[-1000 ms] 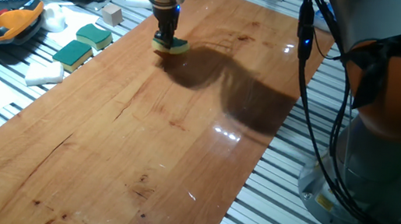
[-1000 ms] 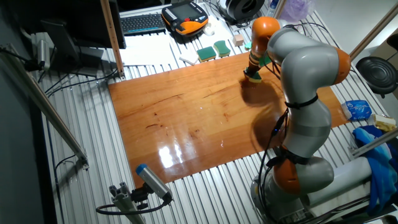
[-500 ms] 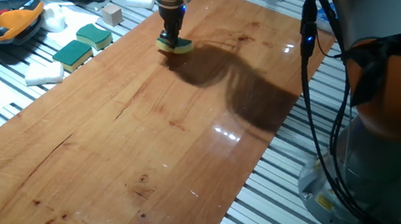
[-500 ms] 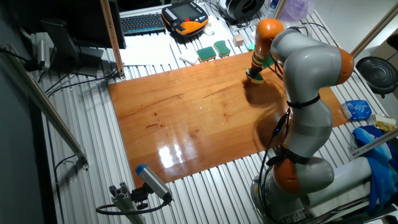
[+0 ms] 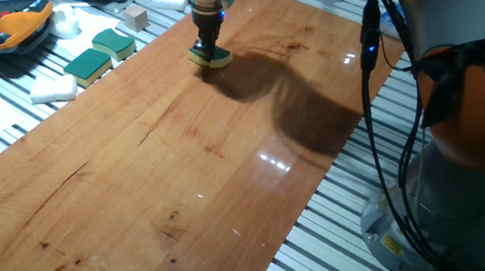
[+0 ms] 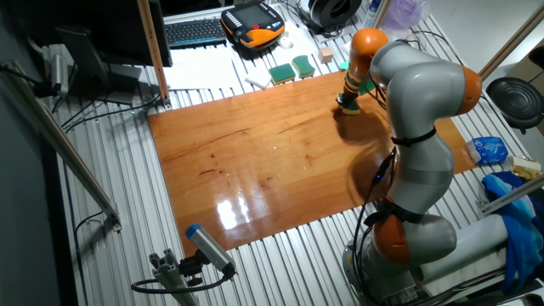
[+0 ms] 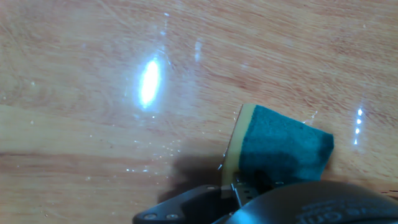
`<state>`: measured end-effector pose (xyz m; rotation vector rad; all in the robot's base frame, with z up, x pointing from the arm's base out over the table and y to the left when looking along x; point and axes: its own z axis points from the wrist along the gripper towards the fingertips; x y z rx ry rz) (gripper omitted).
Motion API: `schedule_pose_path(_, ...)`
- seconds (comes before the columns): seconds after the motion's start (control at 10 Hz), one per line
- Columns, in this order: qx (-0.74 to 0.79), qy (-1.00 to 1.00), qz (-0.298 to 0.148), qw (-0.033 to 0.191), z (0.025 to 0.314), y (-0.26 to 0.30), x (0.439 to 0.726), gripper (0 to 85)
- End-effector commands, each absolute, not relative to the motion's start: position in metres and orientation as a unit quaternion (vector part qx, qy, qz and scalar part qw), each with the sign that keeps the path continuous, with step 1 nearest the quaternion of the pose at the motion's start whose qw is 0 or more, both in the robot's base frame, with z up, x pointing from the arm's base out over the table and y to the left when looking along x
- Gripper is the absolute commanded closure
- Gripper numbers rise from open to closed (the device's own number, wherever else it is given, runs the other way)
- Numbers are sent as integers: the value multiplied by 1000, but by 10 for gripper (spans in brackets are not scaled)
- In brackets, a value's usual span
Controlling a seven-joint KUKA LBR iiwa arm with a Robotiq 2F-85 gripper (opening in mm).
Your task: Clean the tabletop with a sponge
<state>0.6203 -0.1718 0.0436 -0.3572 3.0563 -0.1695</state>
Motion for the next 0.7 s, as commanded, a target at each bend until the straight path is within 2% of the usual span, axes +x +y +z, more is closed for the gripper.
schedule_pose_path(0.0,-116,991,-55,29,43,-171,620,850)
schedule_pose_path(0.6,-100,993,-53,24,44,-152,603,850)
